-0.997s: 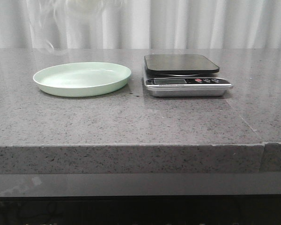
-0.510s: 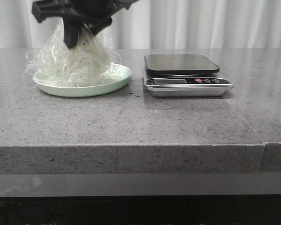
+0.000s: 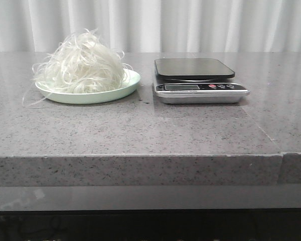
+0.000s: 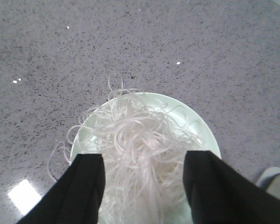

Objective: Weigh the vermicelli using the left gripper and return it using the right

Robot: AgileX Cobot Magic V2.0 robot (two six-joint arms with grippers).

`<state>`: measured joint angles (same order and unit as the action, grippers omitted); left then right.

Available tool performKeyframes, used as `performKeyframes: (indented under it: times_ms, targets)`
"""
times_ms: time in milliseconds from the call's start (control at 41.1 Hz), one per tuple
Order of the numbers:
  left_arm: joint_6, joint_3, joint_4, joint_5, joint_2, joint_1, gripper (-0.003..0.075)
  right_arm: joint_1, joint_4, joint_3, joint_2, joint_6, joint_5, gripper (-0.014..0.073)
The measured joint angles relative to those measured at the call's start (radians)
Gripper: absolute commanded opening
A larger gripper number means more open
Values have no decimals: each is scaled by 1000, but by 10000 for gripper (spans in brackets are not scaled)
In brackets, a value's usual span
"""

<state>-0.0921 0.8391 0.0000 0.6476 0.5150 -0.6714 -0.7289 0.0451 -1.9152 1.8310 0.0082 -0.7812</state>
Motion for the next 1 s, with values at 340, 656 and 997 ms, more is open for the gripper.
performKeyframes:
  times_ms: [340, 656, 997]
  targets:
    - [0, 0, 0, 0, 0, 0, 505, 0, -23, 242, -361, 26, -42, 485]
    - [0, 0, 0, 0, 0, 0, 505, 0, -24, 654, -743, 28, 56, 485]
    - [0, 0, 0, 0, 0, 0, 505, 0, -25, 949, -1094, 28, 64, 485]
